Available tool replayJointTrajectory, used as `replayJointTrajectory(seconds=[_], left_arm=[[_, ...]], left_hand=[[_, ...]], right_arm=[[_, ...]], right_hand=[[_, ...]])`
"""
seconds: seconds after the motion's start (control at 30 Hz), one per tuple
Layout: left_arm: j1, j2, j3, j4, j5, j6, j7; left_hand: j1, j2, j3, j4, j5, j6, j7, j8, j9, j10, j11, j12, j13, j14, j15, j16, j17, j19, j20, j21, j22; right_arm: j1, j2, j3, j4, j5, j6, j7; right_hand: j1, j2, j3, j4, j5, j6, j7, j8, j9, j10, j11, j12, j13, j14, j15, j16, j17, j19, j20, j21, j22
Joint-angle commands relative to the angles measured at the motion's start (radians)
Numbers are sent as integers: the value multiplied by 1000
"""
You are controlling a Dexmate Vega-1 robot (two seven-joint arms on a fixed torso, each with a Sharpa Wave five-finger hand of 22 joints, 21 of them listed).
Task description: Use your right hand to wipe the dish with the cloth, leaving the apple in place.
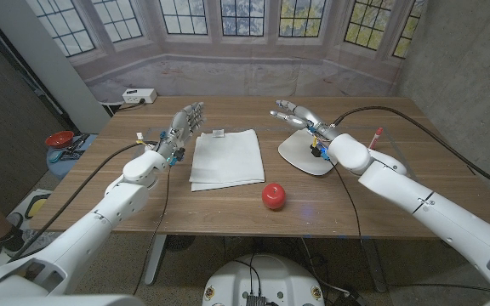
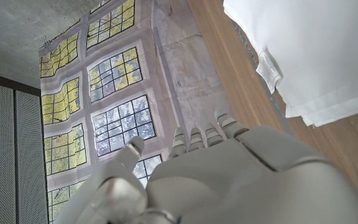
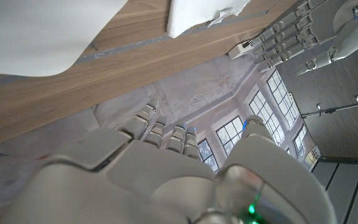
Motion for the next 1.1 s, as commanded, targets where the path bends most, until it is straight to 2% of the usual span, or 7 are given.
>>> replayJointTrajectory(seconds=[0.03,0.37,0.5,0.67,0.8,0.93,1.1], left_arm=[[58,26,-27,-61,5,1,55],[92,44,-45,-79,8,0,75],[100,49,-50,-82,8,-1,79],[105,48,-52,-81,8,-2,82],[106,46,-51,-78,7,-2,82],[104,43,-50,-77,9,-2,84],[99,37,-48,-71,10,-3,85]], left_hand=[[10,0,2,-6,2,-4,-2,-1,5,-3,2,-1,2,-6,2,0,3,0,1,-3,4],[11,-1,3,-8,2,-2,-1,1,5,0,0,0,2,-1,0,2,3,1,1,-2,4],[12,-1,3,-8,2,-1,0,1,5,2,0,1,2,0,0,2,3,2,1,-2,4],[12,-1,4,-9,2,-1,0,2,5,2,-1,1,2,-1,0,2,3,2,1,-2,4],[12,-1,4,-9,1,-1,0,2,5,2,0,1,2,0,2,2,3,2,1,-1,4],[12,-1,4,-9,1,-1,0,2,5,3,1,1,2,0,1,2,3,3,1,-1,4],[12,-2,4,-10,1,0,0,3,5,4,-1,1,2,3,1,3,3,5,1,0,4]], right_arm=[[32,-18,-43,-35,-76,-62,58],[62,-13,-93,-71,-170,-133,92],[81,-9,-119,-76,-209,-151,115],[103,-1,-144,-84,-256,-174,139],[116,7,-159,-86,-289,-188,152],[130,13,-170,-84,-315,-186,167],[144,20,-187,-89,-358,-203,183]], right_hand=[[3,-5,-1,-4,-3,-12,-2,-5,3,-12,-4,-1,2,-16,-31,-3,3,-11,-18,-2,1],[-5,-5,-6,-4,-4,-22,0,-3,3,-24,-3,0,2,-33,-24,-3,4,-22,-22,0,1],[-31,-15,-20,4,-5,-30,9,-1,3,-28,3,3,2,-42,-16,1,7,-26,-16,4,1],[-45,-18,-27,10,-5,-32,6,0,3,-32,2,4,2,-45,-14,3,9,-33,-11,4,2],[-58,-21,-33,14,-5,-32,5,2,3,-33,-2,6,2,-46,-13,5,10,-37,-1,5,2],[-64,-23,-37,14,-3,-33,4,4,3,-35,-4,7,1,-44,-17,7,8,-42,30,6,2],[-63,-23,-38,11,-2,-34,3,5,3,-36,-6,8,1,-39,-23,9,6,-48,52,5,2]])
